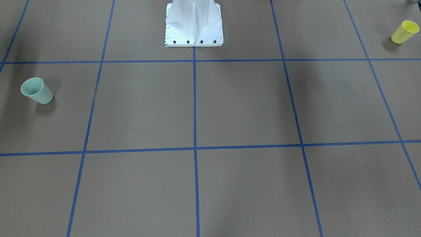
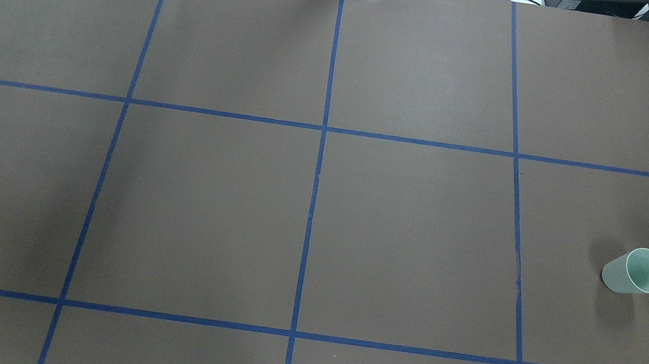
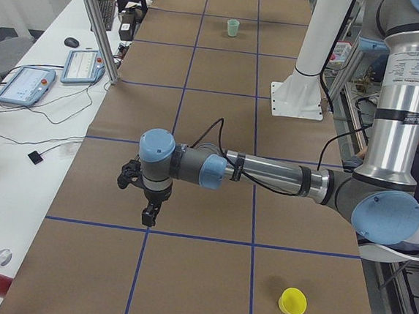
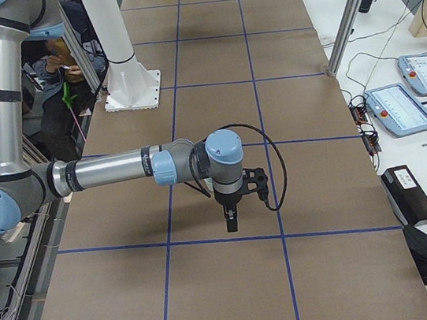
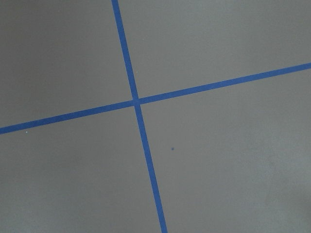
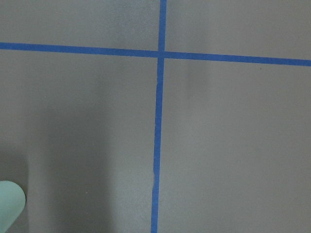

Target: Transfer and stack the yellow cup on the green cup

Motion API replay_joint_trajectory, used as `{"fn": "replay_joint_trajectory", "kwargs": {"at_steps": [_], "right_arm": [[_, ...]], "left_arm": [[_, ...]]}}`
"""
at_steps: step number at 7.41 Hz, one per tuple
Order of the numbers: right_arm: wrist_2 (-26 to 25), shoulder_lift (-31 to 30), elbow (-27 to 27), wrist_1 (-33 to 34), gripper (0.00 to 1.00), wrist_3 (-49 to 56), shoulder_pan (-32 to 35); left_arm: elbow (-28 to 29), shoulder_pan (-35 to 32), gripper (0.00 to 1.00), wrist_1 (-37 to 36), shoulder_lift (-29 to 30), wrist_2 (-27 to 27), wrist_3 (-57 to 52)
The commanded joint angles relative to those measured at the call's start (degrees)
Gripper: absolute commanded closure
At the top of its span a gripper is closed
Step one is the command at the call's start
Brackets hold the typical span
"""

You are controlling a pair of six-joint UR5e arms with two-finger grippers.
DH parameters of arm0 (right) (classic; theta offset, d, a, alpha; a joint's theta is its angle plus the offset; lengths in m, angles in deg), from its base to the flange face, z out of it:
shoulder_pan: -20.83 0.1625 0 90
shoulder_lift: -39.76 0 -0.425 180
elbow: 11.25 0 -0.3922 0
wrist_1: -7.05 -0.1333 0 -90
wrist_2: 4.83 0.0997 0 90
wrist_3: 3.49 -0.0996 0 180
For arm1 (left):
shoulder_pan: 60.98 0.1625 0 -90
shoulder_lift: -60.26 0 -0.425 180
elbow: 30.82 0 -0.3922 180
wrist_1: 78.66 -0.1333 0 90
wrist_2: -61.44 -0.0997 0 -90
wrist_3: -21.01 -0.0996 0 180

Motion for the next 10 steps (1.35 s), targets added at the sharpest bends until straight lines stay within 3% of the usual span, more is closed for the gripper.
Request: {"fn": "replay_joint_trajectory", "kwargs": {"at_steps": [1, 4, 6, 8, 10], "right_arm": [[0.00, 0.09, -0.09, 0.00, 0.00, 0.00, 0.00], [0.96, 0.09, -0.53, -0.61, 0.00, 0.53, 0.00], [0.62, 0.09, -0.09, -10.14, 0.00, 0.01, 0.00], [0.35, -0.35, 0.26, -12.83, 0.00, 0.00, 0.00], [0.27, 0.44, 2.28, -12.92, 0.00, -0.26, 0.00]], "left_arm": [[-0.17, 0.24, 0.00, 0.00, -0.20, 0.00, 0.34], [0.26, 0.42, 0.00, 0.00, -0.12, 0.09, 0.51], [-0.26, 0.42, 0.00, 0.44, 0.93, 0.44, 0.34], [0.61, 0.42, 0.00, 10.56, 2.26, 0.18, 0.43], [1.50, 0.42, 0.00, 14.41, 3.04, 0.70, 4.00]]}}
